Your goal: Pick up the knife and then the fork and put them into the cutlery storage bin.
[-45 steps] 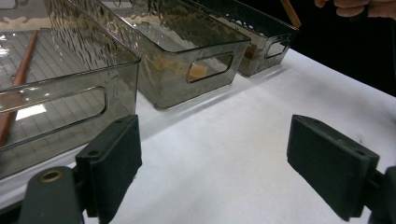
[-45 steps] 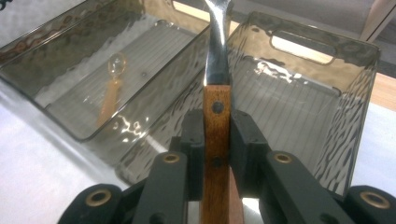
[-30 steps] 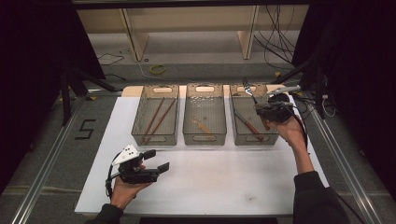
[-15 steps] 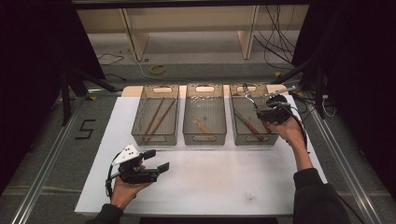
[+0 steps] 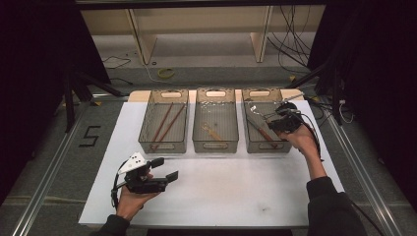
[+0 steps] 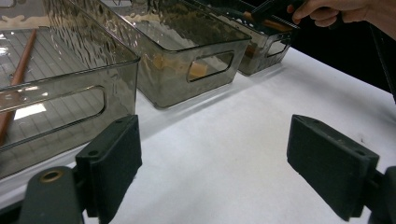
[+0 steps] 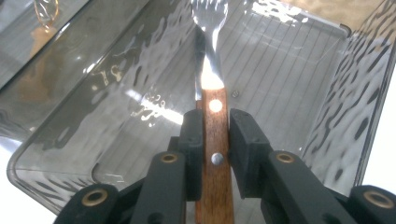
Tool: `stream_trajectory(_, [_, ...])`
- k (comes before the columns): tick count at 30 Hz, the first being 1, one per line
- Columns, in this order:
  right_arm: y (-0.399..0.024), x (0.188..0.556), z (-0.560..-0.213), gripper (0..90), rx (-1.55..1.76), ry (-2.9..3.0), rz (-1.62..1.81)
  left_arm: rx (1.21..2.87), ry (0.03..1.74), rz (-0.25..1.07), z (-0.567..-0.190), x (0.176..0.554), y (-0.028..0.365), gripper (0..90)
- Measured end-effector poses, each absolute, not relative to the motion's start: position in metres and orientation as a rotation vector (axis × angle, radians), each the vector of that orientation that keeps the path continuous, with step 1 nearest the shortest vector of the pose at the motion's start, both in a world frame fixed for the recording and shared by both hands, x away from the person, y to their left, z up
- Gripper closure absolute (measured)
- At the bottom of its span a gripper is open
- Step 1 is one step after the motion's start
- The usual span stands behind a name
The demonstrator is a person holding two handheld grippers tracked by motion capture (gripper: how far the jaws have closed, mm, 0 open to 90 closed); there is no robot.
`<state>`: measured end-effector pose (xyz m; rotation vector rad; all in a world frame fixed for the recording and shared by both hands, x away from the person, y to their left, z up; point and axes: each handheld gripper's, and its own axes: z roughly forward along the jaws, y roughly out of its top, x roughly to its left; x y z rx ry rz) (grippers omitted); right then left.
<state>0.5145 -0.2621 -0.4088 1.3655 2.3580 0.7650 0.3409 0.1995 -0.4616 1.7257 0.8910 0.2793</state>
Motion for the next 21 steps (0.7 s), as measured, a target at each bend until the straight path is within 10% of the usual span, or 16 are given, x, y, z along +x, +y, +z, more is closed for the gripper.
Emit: stream_trajectory(21, [-0.257,0.491,-0.386,43.7,1.309,2.365,0.937,1.727,0.890,0.276,-0.462,0.341,0.199,16.9])
